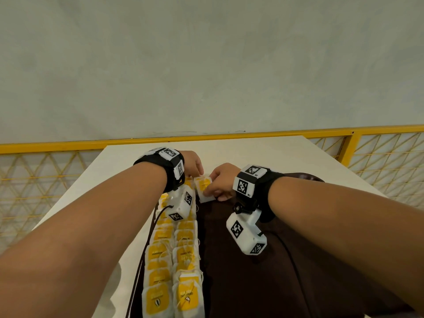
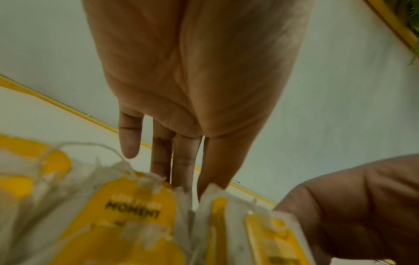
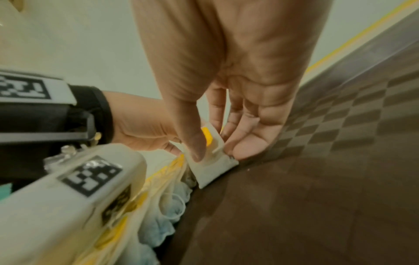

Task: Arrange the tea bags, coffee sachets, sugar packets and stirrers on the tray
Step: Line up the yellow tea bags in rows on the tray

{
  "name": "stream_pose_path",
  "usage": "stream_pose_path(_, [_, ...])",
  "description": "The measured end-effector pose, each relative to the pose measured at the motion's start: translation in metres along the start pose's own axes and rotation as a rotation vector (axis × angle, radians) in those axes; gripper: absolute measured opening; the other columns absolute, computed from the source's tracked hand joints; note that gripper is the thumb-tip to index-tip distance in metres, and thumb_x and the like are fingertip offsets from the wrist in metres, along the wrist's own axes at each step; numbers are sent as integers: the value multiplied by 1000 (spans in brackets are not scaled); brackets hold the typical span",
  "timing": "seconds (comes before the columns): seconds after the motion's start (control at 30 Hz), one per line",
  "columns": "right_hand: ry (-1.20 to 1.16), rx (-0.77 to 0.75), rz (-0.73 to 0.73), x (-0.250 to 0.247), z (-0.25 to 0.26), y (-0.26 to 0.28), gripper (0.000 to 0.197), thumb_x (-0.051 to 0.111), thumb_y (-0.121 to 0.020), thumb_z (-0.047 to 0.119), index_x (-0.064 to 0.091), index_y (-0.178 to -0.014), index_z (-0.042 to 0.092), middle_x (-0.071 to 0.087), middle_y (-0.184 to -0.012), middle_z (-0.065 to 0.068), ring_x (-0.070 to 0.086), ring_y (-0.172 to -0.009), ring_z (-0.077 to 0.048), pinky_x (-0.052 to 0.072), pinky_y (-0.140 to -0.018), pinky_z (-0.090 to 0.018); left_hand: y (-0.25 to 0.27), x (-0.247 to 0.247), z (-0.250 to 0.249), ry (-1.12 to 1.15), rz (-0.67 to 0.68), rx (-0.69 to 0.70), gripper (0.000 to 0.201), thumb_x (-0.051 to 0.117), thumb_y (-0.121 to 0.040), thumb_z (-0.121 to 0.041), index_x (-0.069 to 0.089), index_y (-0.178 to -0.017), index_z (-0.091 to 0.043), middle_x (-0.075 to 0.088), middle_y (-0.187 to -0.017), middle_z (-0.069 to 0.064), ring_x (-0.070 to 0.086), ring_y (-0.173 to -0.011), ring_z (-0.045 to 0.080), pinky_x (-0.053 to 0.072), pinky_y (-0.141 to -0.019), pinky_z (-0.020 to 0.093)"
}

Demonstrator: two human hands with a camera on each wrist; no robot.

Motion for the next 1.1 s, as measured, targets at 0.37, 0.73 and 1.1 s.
stream_pose_path(0.37, [-90, 15, 15, 5, -1, -2, 15, 61, -89, -2, 53, -79, 6, 57, -67, -13, 58, -47, -11, 53, -47, -23, 3, -11, 8, 91, -12, 33, 22, 63, -87, -5, 70, -108, -7, 70, -106, 8, 62, -82, 11, 49, -72, 16])
stream_pose_path(0.73, [-83, -2, -84, -2, -2, 0, 24, 73, -77, -3, 53, -77, 10, 59, -67, -11, 58, -54, -19, 55, -55, -28, 16, -15, 11, 31, -38, -21, 16, 67, -86, -33, 70, -94, -20, 61, -77, -11, 56, -74, 6, 41, -59, 22])
stream_pose_path(1.1, [-46, 9, -99, -6, 0, -2, 17, 64, -87, 0, 55, -77, 11, 56, -65, -9, 54, -52, -16, 54, -53, -26, 17, -10, 3, -33, 6, -30, 24, 68, -85, -31, 71, -105, -16, 65, -102, -1, 54, -89, 12, 42, -83, 28])
Point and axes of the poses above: each hand's wrist, its own y-axis away from the middle knuckle, its own x-axis out of the palm, z = x × y, the point moved 4 cm from there along -y, towards the middle knuckle
